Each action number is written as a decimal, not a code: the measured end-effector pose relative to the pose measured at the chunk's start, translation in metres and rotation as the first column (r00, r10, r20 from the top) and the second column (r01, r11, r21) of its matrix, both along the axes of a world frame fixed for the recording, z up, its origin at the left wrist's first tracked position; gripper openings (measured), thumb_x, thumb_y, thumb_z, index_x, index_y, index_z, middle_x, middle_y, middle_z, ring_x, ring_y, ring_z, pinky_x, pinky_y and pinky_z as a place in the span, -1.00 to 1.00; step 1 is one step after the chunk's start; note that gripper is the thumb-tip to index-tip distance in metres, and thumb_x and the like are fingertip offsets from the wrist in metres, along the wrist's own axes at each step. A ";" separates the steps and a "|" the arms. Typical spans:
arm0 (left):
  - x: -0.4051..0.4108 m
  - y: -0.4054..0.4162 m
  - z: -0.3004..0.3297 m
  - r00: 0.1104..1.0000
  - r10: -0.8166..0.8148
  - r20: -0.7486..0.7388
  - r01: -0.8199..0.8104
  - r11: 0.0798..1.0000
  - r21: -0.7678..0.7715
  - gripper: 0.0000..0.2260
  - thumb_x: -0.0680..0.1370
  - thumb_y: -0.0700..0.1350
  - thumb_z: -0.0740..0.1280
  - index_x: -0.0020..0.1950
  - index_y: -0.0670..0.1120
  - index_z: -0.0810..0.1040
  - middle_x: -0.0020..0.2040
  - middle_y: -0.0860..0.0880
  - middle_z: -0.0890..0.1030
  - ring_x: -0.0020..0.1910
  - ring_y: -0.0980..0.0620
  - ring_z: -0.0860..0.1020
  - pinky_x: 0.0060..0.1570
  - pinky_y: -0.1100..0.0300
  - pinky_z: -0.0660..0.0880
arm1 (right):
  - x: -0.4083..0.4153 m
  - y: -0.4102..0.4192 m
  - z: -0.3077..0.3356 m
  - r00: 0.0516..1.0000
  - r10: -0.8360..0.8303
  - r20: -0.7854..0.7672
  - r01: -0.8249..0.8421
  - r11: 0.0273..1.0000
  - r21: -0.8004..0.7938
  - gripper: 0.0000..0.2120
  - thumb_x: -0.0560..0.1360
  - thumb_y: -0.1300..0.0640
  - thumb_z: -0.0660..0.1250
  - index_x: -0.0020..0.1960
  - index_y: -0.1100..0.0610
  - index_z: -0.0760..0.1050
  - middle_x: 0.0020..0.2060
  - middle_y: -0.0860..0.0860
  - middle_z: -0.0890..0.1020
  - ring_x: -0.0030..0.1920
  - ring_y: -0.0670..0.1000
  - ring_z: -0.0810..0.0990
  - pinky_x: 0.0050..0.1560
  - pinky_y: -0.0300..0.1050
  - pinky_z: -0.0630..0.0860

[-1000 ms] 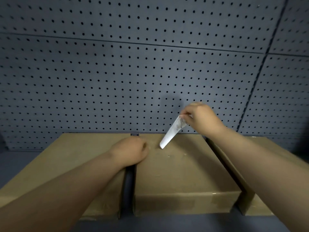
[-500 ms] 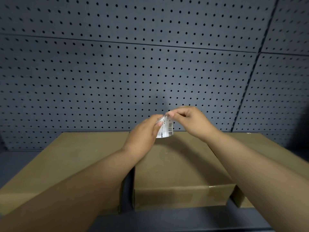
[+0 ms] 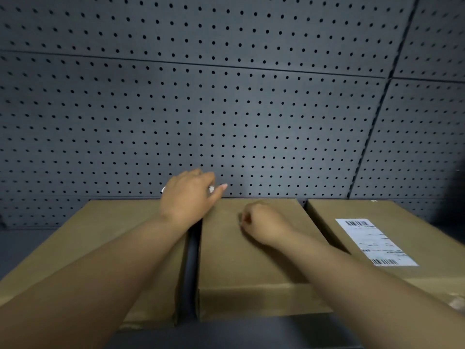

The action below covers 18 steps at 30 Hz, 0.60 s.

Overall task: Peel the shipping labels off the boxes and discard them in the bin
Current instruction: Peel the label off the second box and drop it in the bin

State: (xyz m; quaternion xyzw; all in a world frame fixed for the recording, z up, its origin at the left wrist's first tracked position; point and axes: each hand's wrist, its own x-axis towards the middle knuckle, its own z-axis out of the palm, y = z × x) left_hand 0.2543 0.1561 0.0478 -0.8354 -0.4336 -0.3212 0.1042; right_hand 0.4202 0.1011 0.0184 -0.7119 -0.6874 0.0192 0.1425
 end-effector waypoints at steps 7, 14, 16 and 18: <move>-0.007 0.003 0.001 0.993 0.040 -0.114 -0.033 0.997 0.063 -0.76 0.57 0.04 0.18 -0.04 -0.10 0.51 -0.16 -0.07 0.55 -0.15 -0.10 0.50 -0.20 0.11 0.33 | 0.009 -0.022 -0.006 0.961 0.273 0.039 -0.275 0.961 0.043 -0.89 0.43 0.16 0.23 -0.11 0.13 0.51 -0.08 0.09 0.56 -0.02 0.09 0.51 -0.01 -0.10 0.42; -0.006 0.004 -0.004 0.981 0.059 -0.183 -0.043 0.995 0.091 -0.79 0.57 -0.03 0.12 0.02 -0.07 0.51 -0.12 -0.07 0.57 -0.14 -0.09 0.50 -0.17 0.11 0.32 | -0.007 0.008 -0.010 0.992 0.107 0.062 -0.113 0.987 0.117 -0.79 0.52 0.16 0.15 -0.05 0.24 0.51 -0.02 0.19 0.57 0.05 0.17 0.50 0.04 -0.05 0.45; -0.006 0.005 -0.006 0.979 0.053 -0.199 -0.036 0.995 0.090 -0.79 0.56 -0.05 0.13 0.06 -0.07 0.50 -0.09 -0.07 0.59 -0.10 -0.09 0.51 -0.16 0.11 0.30 | -0.024 -0.001 -0.015 0.966 0.255 0.043 -0.259 0.956 0.139 -0.83 0.50 0.16 0.17 -0.10 0.20 0.51 -0.07 0.16 0.56 0.00 0.14 0.49 0.00 -0.08 0.41; -0.007 0.007 -0.007 0.977 0.049 -0.208 -0.033 0.996 0.082 -0.76 0.56 -0.05 0.12 0.14 -0.05 0.49 -0.04 -0.07 0.60 -0.05 -0.09 0.52 -0.11 0.10 0.35 | -0.021 -0.013 -0.013 0.932 0.361 0.047 -0.364 0.924 0.120 -0.88 0.46 0.16 0.20 -0.12 0.16 0.50 -0.11 0.12 0.55 -0.05 0.10 0.50 -0.03 -0.08 0.42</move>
